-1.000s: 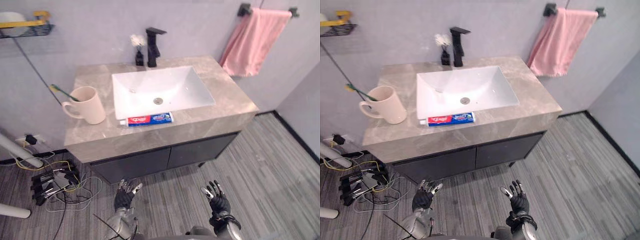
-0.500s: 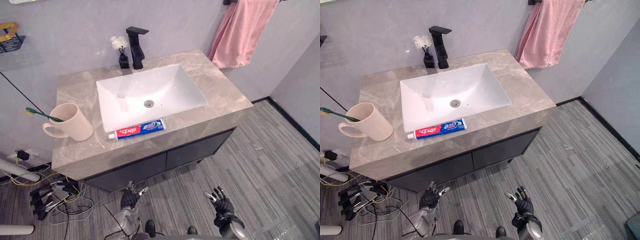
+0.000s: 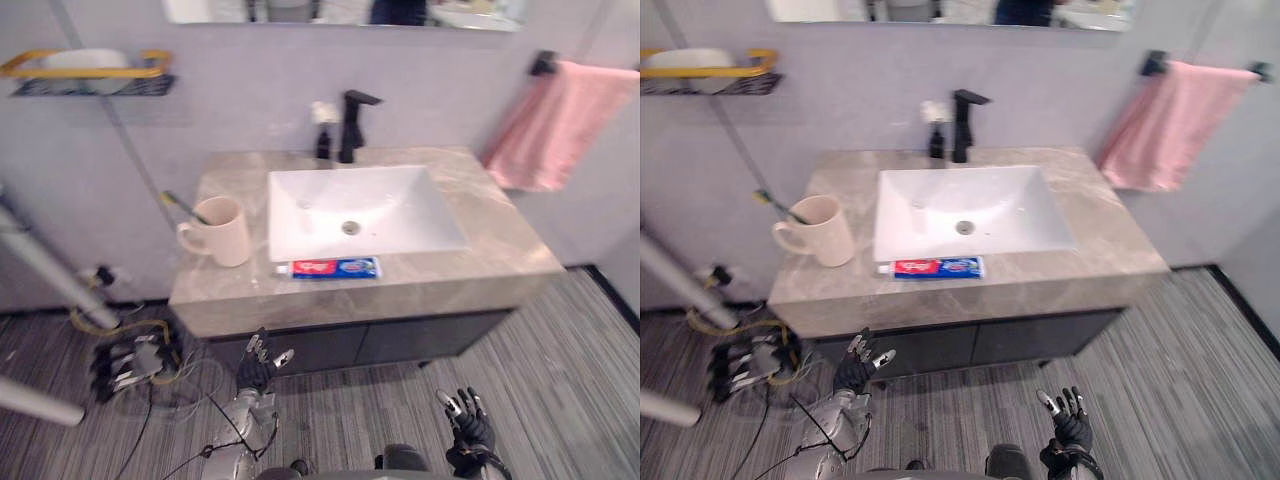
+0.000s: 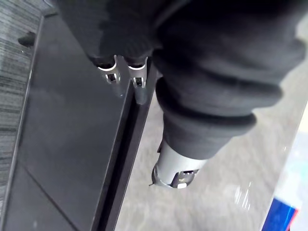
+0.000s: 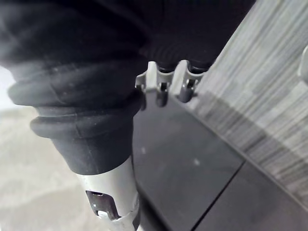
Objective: Organize washtable
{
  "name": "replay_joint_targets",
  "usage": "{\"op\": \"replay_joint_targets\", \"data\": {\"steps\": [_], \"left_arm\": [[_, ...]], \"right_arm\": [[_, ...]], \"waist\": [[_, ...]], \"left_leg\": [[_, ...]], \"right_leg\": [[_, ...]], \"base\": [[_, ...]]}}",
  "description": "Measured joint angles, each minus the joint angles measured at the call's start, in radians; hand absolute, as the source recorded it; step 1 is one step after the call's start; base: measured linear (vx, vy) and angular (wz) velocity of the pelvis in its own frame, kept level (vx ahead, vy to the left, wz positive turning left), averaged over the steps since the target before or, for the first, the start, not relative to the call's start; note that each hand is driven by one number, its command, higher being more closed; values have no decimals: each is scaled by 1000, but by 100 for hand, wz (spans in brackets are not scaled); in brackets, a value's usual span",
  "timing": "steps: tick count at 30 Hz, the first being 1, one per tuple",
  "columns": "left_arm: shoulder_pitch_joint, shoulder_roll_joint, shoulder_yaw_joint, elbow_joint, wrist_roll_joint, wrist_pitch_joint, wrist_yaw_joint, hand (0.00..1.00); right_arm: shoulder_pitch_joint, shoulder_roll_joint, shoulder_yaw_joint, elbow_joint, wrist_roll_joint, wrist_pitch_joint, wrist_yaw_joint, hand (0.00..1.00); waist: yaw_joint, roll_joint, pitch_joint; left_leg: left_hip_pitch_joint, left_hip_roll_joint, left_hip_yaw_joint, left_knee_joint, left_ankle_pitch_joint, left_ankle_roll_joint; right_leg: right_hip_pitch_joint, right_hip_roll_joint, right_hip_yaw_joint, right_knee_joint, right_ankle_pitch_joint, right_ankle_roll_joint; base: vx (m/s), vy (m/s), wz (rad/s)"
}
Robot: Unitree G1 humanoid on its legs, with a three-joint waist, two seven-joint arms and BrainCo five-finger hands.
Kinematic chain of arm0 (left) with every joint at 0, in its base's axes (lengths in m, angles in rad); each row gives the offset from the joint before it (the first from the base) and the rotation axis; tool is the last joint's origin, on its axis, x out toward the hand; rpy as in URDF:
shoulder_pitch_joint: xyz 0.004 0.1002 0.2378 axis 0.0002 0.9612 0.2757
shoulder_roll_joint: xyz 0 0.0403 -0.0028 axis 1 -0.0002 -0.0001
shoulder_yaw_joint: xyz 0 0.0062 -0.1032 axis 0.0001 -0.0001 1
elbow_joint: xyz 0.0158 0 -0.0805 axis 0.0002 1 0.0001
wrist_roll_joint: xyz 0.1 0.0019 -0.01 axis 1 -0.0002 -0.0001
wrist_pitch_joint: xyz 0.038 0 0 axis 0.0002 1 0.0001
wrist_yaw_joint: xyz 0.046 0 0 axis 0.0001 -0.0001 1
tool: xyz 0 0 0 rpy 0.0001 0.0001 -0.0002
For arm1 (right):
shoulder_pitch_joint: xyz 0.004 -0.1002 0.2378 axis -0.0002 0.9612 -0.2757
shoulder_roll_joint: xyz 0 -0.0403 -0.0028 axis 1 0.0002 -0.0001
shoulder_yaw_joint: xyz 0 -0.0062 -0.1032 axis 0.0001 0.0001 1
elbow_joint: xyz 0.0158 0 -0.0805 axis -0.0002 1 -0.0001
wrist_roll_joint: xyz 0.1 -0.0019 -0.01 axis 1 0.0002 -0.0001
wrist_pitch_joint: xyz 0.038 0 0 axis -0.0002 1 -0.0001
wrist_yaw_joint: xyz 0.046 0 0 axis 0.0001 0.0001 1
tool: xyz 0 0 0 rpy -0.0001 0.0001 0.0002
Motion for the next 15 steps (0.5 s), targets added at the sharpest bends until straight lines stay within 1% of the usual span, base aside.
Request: {"op": "replay_joint_targets", "data": {"steps": [1,2,3,4,5,7,8,9,10,11,12,13,14,15], "left_arm": [[0,0,0,0,0,-2,7,0],[-2,1,0,0,0,-4,10,0],[-2,2,2,-1,0,-7,11,0],[7,-29,3,8,-1,-7,16,0],[12,-40,1,5,-1,-9,15,0],[20,-78,4,5,-2,-11,17,0],[22,-80,-1,2,-3,-13,15,0],[24,-81,6,1,-4,-17,17,0],[28,-81,13,-2,-6,-19,17,0],[40,-86,32,-4,-23,-23,18,0],[53,-87,46,-4,-37,-23,18,0],[57,-87,46,-4,-42,-23,18,0],[66,-87,46,-5,-45,-23,18,0],[78,-87,47,-5,-46,-23,18,0]], "right_arm": [[-6,-1,-2,-11,-18,-3,0,0],[-9,0,-3,-10,-21,-2,-1,0],[-12,2,-2,-7,-27,-2,-1,0],[-38,-22,-5,7,-29,-2,-6,0],[-44,-30,-11,5,-29,-3,-6,0],[-57,-50,-30,3,-29,-2,-4,0],[-65,-50,-40,0,-29,-2,-3,0],[-67,-54,-44,1,-28,1,-11,0],[-62,-49,-45,2,-28,1,-11,0],[-57,-47,-40,-2,-28,-1,-8,0],[-58,-47,-39,-12,-28,-1,-7,0],[-54,-47,-40,-22,-28,-1,-7,0],[-42,-47,-41,-38,-27,-1,-7,0],[-32,-47,-43,-40,-26,-3,-10,0]], "waist": [[-4,-10,-7],[-3,-25,-10],[1,-47,-11],[4,-18,-1],[7,-5,1],[30,17,3],[47,28,2],[53,33,3],[53,33,3],[52,32,3],[50,33,3],[49,33,3],[50,31,3],[50,25,0]], "left_leg": [[-35,-17,-58,11,1,-15],[-43,-31,-82,15,1,-25],[-44,-47,-101,15,5,-34],[-53,-34,-151,35,21,-62],[-53,-27,-169,32,23,-68],[-54,-6,-178,21,36,-88],[-49,8,-176,12,46,-103],[-46,21,-168,11,49,-107],[-44,28,-156,10,49,-108],[-40,44,-119,5,48,-107],[-32,60,-78,-10,48,-107],[-27,63,-57,-18,48,-107],[-16,76,-39,-31,48,-107],[-5,76,-23,-42,45,-102]], "right_leg": [[31,-15,2,-157,9,4],[47,-29,-5,-220,18,10],[65,-46,-18,-261,33,8],[113,-45,-104,-284,23,-17],[120,-40,-126,-286,16,-27],[133,-26,-169,-285,12,-33],[147,-17,-195,-284,0,-53],[159,-6,-217,-281,-9,-69],[162,-1,-224,-280,-13,-75],[160,12,-223,-278,-21,-89],[159,20,-223,-276,-25,-96],[159,23,-223,-274,-28,-100],[158,28,-218,-273,-30,-102],[158,31,-213,-274,-32,-105]], "base": [[105,-250,147],[127,-253,121],[191,-342,136],[166,-286,124],[127,-271,114],[31,-192,57],[15,-223,63],[6,-221,49],[-41,-167,22],[-70,-161,-2],[-78,-117,-9],[-74,-56,-9],[-73,-21,-16],[-65,-18,-19]]}}
